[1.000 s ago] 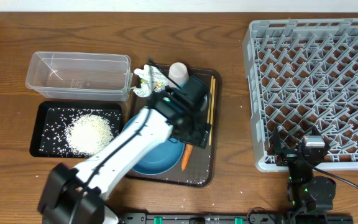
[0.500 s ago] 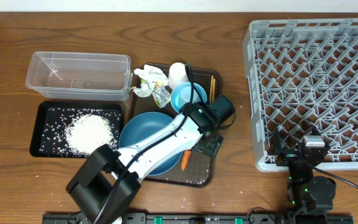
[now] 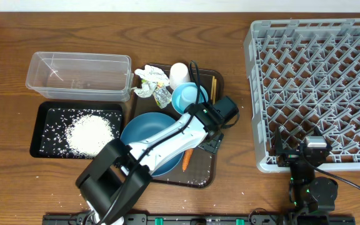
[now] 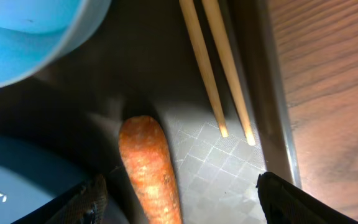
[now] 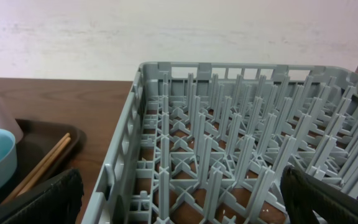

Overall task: Sort waste into correct bins and load items into the dishwasher rack
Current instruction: 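Release the plate and grasp the orange carrot with the left gripper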

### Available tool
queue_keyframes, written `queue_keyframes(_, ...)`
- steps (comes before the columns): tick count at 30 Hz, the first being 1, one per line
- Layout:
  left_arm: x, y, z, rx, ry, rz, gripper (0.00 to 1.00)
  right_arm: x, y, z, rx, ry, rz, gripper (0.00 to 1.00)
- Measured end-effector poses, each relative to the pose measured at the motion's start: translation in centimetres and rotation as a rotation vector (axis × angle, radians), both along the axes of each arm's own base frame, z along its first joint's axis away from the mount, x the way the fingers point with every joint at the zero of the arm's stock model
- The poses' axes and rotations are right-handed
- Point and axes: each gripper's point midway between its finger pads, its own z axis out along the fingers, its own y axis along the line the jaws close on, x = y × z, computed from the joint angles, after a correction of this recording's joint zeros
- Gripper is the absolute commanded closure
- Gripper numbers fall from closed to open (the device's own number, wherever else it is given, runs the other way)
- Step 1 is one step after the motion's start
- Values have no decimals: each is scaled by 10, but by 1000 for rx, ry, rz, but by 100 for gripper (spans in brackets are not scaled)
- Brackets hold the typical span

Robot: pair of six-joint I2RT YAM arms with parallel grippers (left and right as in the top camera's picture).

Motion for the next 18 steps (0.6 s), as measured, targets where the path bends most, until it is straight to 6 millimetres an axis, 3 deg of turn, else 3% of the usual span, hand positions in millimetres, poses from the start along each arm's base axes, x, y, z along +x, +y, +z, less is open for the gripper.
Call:
queue_keyframes(15,-13,-5,-19,41,37,-31,21,0,0,0,0,0,0,1)
queue_keyframes(18,-19,-10,-20,41,40,-26,31,0,0,0,0,0,0,1)
